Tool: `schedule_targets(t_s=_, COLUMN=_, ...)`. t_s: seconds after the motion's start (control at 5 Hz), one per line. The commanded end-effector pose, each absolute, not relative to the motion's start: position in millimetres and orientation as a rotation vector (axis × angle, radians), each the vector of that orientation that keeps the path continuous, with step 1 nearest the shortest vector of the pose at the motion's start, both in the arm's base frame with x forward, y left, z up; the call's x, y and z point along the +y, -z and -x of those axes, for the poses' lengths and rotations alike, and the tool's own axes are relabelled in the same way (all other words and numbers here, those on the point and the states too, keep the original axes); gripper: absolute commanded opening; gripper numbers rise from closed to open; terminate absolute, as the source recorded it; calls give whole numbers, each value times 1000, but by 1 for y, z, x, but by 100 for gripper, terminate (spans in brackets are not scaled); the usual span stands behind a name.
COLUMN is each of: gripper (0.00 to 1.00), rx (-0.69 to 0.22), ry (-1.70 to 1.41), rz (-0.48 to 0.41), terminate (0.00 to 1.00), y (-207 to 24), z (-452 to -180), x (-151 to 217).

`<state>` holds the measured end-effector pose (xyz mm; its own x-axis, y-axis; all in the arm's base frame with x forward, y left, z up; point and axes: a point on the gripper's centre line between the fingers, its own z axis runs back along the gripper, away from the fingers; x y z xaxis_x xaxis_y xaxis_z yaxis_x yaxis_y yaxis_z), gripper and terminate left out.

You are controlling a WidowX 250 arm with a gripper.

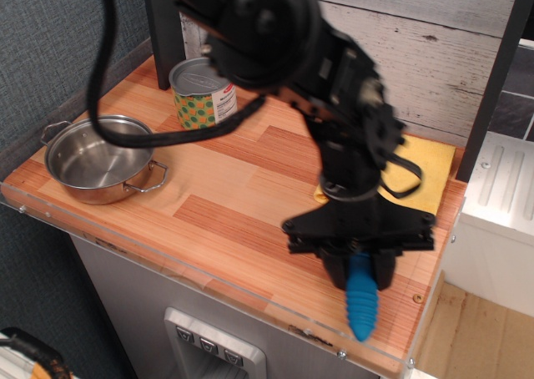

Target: Move the fork to the bottom right corner of the table

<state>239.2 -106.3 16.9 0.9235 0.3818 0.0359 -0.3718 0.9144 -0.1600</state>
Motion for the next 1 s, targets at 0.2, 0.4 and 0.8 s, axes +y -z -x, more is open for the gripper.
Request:
schedule_targets(t_s=0.2, gripper=0, rx=-132, ry=-504, rz=195, terminate=0, y=-4, z=-230, x=-108)
schedule_targets(t_s=0.4, gripper=0, rx=-178, ry=-488, rz=141, terminate=0, y=-7, z=-223, x=-108)
schedule_targets(t_s=0.8, gripper=100, rx=-145, ry=-419, rz=140, terminate=0, y=-6, z=-222, x=-106)
